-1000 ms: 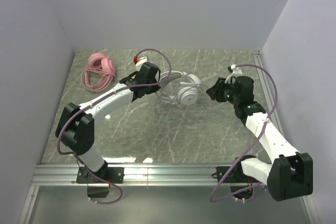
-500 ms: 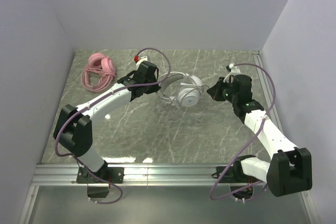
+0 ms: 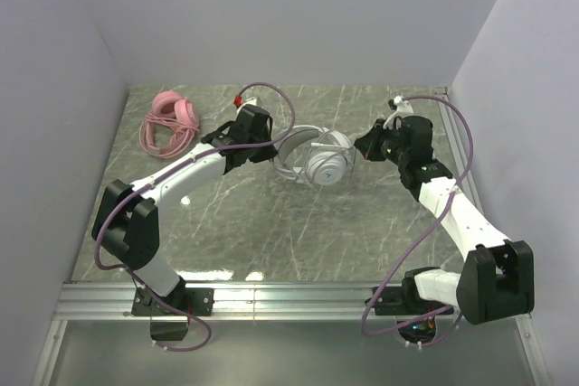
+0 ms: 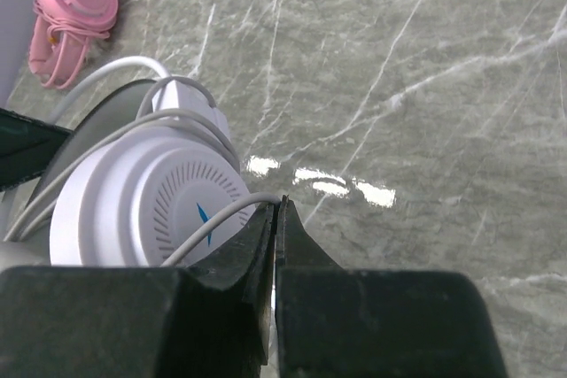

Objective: Wrap the headphones
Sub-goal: Wrap the headphone cable with the right arm

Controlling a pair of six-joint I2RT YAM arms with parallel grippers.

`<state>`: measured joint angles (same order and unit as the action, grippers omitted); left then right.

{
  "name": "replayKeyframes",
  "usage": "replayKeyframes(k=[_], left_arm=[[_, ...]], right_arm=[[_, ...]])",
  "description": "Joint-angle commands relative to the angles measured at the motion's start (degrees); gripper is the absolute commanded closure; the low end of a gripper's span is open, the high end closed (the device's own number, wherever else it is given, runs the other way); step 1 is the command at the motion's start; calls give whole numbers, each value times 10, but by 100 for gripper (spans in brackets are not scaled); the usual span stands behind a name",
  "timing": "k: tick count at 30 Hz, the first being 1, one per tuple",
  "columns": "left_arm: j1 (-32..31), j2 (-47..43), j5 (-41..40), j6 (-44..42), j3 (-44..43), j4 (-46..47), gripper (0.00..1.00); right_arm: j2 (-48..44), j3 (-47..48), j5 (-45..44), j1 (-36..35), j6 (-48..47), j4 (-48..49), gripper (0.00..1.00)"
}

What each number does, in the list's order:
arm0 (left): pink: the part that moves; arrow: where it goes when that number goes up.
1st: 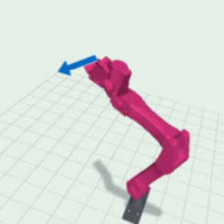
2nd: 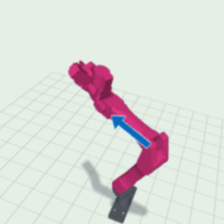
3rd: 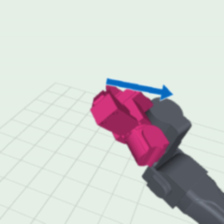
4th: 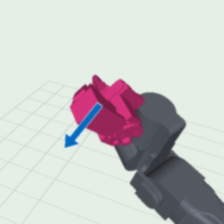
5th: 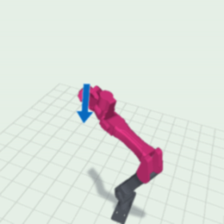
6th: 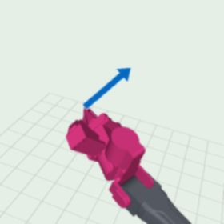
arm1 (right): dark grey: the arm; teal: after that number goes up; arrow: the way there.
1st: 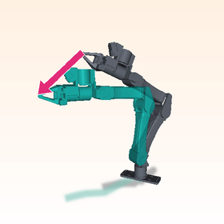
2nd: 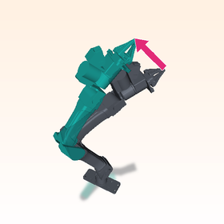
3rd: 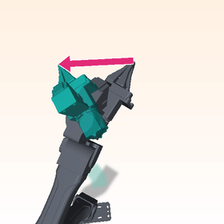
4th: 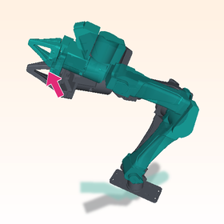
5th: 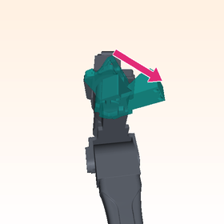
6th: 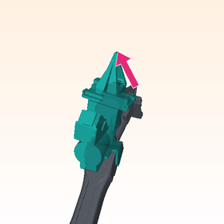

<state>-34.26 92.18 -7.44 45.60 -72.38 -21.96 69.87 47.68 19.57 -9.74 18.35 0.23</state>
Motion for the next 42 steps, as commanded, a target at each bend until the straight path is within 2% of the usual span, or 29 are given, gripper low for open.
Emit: replayKeyframes(k=[1,12,23,42], left_arm=[[-1,-29,70,-12,-10,38,100],[-2,-10,77,-22,-14,28,100],[-3,21,59,-32,-33,25,100],[-5,-14,93,-47,-20,54,100]], right_arm=[[11,30,-13,-1,-5,39,100],[-12,31,-19,-2,-5,66,100],[-29,58,-40,-9,-25,28,100],[80,142,-16,-24,-48,-78,100]])
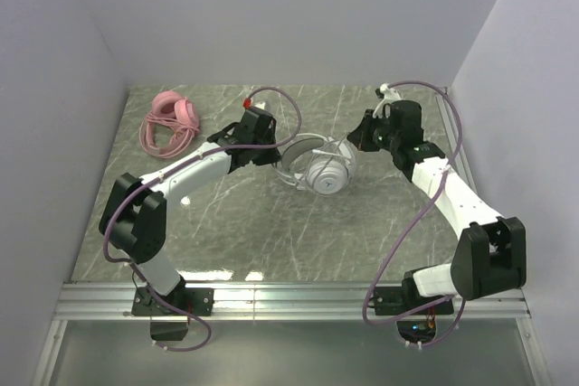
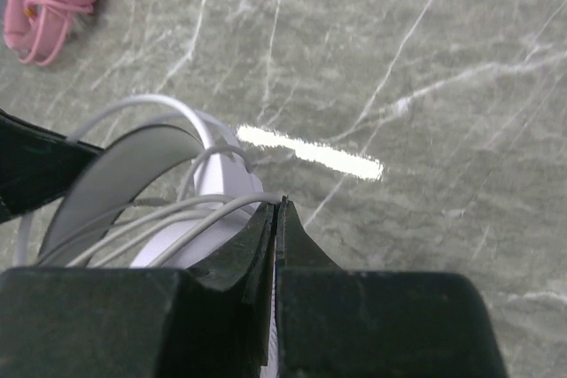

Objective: Wrap the headphones
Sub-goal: Wrap the headphone cable with the right arm

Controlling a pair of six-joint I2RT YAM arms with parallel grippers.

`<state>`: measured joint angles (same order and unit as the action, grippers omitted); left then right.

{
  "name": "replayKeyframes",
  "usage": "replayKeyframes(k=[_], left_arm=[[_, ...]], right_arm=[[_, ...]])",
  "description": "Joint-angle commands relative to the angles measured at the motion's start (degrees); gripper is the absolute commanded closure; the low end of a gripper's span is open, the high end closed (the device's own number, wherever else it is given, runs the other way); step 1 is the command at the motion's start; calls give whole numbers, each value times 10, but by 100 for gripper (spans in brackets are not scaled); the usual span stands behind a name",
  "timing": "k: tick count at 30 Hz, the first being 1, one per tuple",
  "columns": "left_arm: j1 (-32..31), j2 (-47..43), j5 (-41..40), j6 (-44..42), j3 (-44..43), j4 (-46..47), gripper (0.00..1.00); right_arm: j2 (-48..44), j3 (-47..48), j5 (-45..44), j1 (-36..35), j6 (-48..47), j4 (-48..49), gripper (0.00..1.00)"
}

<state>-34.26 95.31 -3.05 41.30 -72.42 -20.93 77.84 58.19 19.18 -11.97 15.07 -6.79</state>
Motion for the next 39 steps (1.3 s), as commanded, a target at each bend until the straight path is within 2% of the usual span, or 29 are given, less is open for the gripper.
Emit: replayKeyframes(k=[1,13,24,30,35,39], left_arm=[[-5,-46,55,-4,-19,44,100],[9,-83,165,1,-2,56,100],[46,-97,196,41,4,71,100],[49,-97,218,79,28,124,100],[48,-94,221,103,30,144,100],[50,-93,188,117,26,143,100]], right_arm=[[3,39,-16,-2,-18,-10,100],[1,1,45,3,-39,65,100],[-17,-104,95,13,63,237,100],[12,-123,124,13,120,288,100],[14,-146,101,13,140,313,94],[28,-166,88,13,160,358,87]])
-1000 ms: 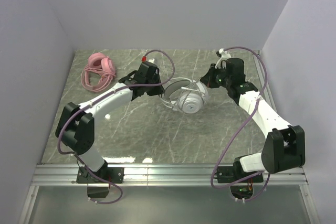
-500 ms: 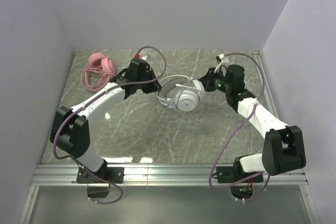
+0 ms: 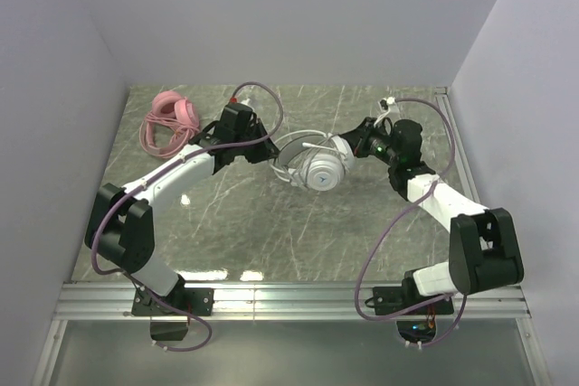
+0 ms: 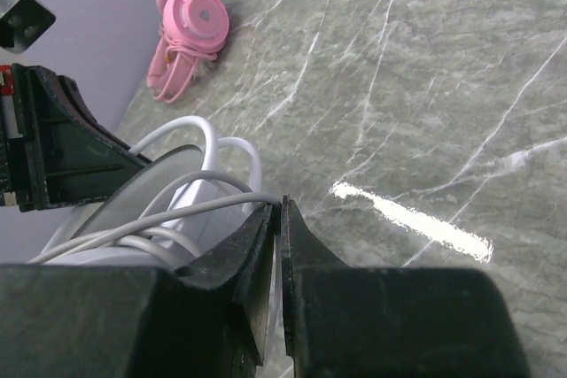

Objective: Wrap the headphones
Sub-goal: Wrap the headphone cable with the right arm

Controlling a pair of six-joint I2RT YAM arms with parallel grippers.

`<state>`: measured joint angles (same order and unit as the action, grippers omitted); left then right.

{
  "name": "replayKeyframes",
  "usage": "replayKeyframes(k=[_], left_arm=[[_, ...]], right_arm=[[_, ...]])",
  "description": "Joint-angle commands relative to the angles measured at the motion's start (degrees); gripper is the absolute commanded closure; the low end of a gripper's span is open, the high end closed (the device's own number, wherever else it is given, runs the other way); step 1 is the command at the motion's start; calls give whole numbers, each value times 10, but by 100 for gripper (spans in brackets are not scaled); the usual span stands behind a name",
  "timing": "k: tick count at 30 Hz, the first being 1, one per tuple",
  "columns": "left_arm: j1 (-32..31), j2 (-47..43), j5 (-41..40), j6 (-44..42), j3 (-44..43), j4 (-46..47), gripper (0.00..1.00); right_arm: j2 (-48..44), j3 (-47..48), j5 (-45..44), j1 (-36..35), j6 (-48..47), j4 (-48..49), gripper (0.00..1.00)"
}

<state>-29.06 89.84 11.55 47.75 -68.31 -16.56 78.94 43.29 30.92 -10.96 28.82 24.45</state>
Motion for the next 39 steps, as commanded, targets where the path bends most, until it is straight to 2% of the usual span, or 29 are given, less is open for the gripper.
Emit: replayKeyframes(k=[1,6,11,17,19,23,26,29,33,39], left_arm=[[-1,-37,34,57,-16,100,100],[1,-15,3,81,-12,118,100],[8,21,-63,103,2,149,100],[16,81,-106,124,1,193,100],[16,96,-110,113,-5,196,100],[17,131,-139,66,-23,185,100],[16,145,-152,37,-31,193,100],[10,151,-202,-8,-36,190,100],[0,162,-245,-18,-48,177,100],[-19,210,-296,-24,-87,151,100]], right_arm=[[29,-19,-30,4,27,55,87],[82,-11,-39,4,64,117,92],[200,41,-5,4,126,164,99],[311,94,25,2,205,231,95],[332,115,27,3,207,220,95],[357,182,26,2,165,116,95],[376,206,27,2,143,77,94],[391,226,31,2,132,54,93],[404,243,21,2,118,11,90],[412,254,18,2,94,-24,82]])
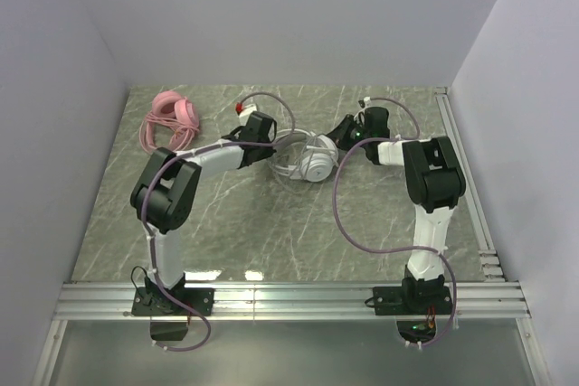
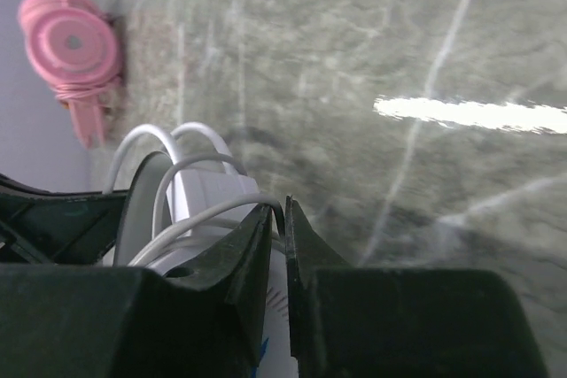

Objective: Wrap the headphones
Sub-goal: Wrap the headphone cable with the right arm

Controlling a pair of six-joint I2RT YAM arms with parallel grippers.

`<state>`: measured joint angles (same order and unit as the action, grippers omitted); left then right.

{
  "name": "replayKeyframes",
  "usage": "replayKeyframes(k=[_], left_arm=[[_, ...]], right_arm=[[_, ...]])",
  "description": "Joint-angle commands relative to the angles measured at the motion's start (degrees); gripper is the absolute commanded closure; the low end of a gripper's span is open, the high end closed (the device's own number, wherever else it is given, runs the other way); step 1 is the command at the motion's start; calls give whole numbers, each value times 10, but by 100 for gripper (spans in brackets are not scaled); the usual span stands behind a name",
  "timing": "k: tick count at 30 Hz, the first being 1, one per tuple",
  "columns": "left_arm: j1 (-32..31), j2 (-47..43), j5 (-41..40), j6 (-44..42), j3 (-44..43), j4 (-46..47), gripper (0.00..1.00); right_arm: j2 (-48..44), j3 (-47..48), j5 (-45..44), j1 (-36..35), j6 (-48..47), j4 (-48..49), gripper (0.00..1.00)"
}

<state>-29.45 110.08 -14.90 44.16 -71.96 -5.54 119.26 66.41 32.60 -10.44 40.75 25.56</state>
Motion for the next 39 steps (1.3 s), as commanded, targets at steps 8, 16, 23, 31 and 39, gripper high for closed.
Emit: replayKeyframes(k=[8,16,23,31,39], left_arm=[[-48,63,-83,-16,-101,19,100],[-68,100,-142,-29,-138,-16,100],[-68,126,-161,-14,-164,-43,100],[-66,168,-175,0,-233,-105,100],[-56,206,-175,17,-275,-140,100]], right_arm=[[29,64,-2,-1,-61,-102,78],[25,79,5,11,-63,-114,60],[-2,84,-9,38,-47,-127,39],[-39,76,-12,79,-31,-130,35],[-73,65,-78,100,-18,-162,34]])
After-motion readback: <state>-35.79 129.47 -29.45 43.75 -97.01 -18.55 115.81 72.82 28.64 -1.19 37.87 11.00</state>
